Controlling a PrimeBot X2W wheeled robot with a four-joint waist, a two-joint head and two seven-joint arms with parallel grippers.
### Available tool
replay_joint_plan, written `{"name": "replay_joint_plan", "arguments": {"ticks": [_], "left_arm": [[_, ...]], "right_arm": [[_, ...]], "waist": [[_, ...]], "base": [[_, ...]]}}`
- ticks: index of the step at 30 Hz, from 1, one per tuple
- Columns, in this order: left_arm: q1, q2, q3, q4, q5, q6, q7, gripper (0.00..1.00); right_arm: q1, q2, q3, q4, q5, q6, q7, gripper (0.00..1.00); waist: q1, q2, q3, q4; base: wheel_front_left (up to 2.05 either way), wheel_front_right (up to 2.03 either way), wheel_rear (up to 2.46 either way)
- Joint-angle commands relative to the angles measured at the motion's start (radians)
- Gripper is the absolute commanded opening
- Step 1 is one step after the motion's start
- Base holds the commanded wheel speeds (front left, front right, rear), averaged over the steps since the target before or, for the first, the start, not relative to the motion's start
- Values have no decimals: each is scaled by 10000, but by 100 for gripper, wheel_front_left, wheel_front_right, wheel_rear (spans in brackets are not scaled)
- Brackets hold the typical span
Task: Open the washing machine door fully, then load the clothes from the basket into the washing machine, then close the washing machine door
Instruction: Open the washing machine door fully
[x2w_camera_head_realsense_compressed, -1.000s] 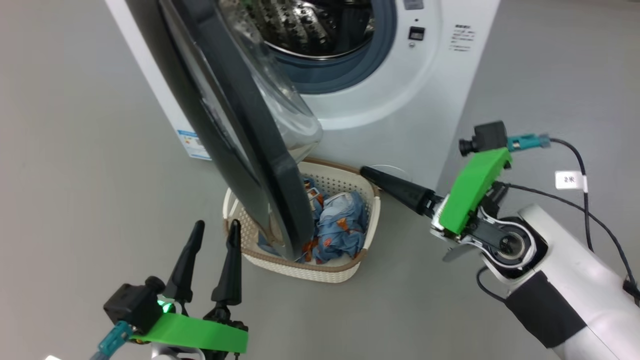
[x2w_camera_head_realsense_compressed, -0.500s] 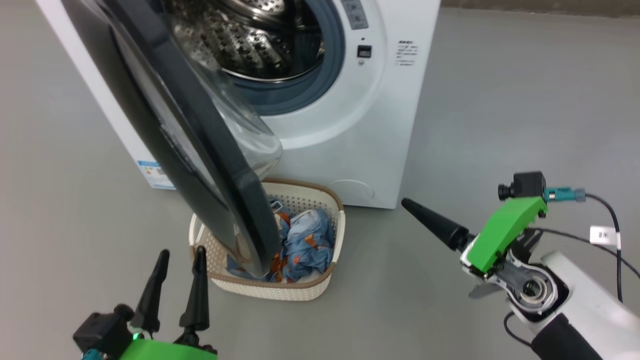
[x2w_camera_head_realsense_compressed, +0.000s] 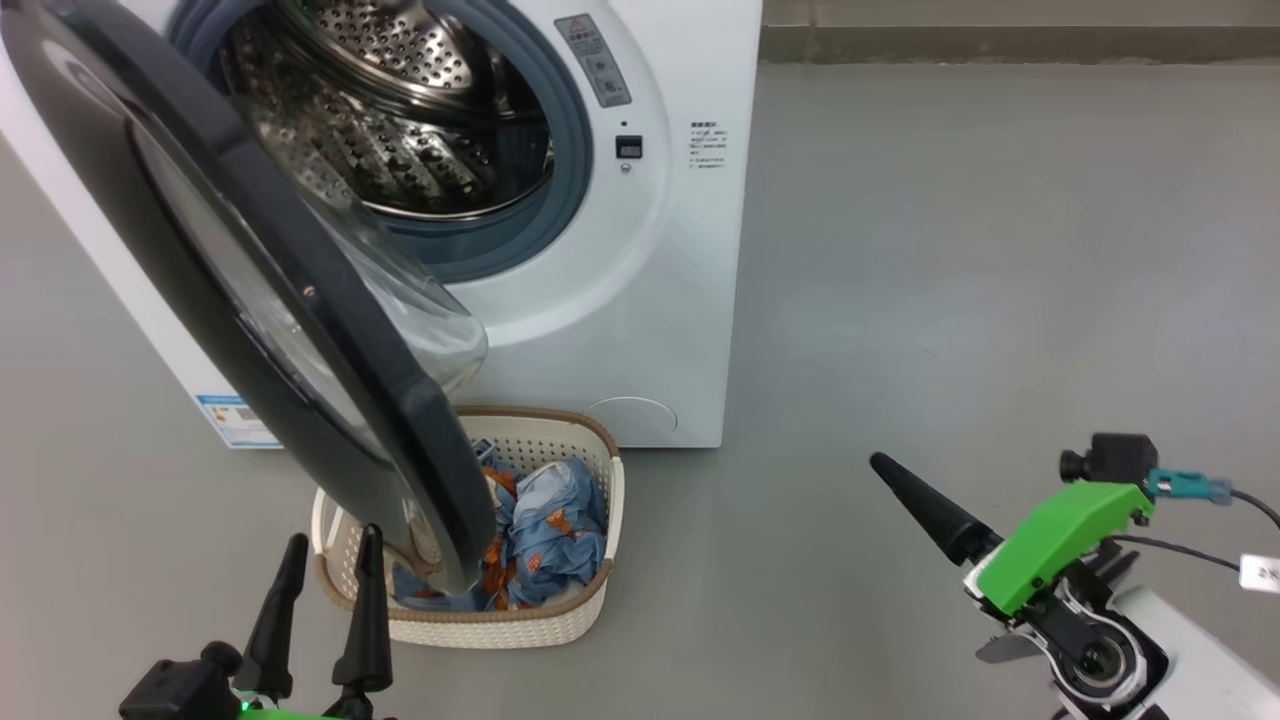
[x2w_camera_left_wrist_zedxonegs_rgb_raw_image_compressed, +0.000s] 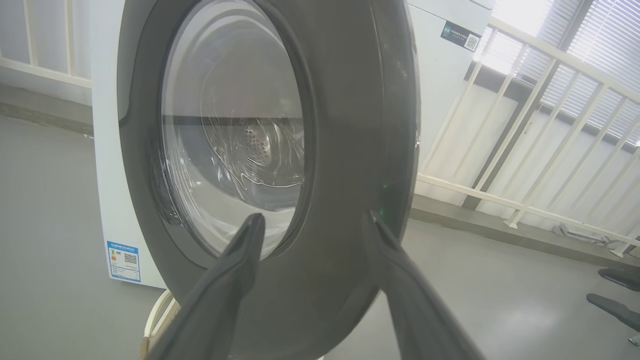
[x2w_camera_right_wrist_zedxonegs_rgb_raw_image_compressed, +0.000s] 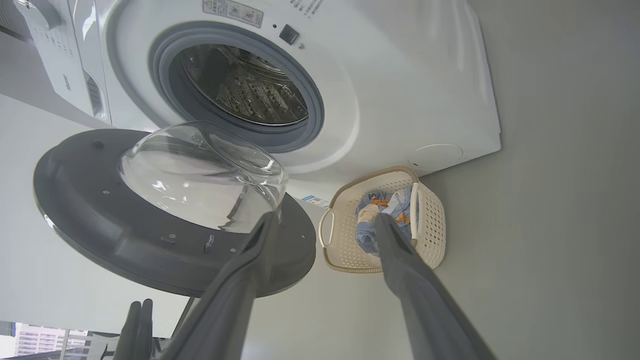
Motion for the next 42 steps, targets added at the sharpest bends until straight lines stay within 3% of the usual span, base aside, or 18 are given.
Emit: {"name": "replay_joint_plan", "arguments": {"ticks": [1, 15, 21, 26, 35, 42], "left_arm": [[-72, 177, 373, -304, 31, 6, -61, 100], [18, 108, 514, -349, 8, 6, -61, 100], [65, 66, 580, -363, 9, 6, -61, 100], [83, 41, 640, -383, 12, 6, -61, 100], [13, 28, 658, -356, 21, 6, -61, 100], [-16, 43, 647, -314, 6, 6, -61, 100]], "right_arm": [[136, -187, 15, -160, -180, 60, -338, 100], [781, -630, 736, 756, -1037, 60, -2973, 100], [862, -741, 890, 1260, -1710, 60, -3456, 100], [1005, -560, 52, 1420, -2729, 60, -3499, 100], [1604, -65, -1658, 1095, -5586, 60, -3503, 100], [2139, 347, -2650, 748, -6939, 60, -3503, 100]], "waist": [[0, -1, -60, -120], [0, -1, -117, -241], [0, -1, -123, -237], [0, -1, -85, -254], [0, -1, -50, -213], [0, -1, -47, -148]], "base": [[0, 0, 0], [0, 0, 0], [0, 0, 0], [0, 0, 0], [0, 0, 0], [0, 0, 0]]}}
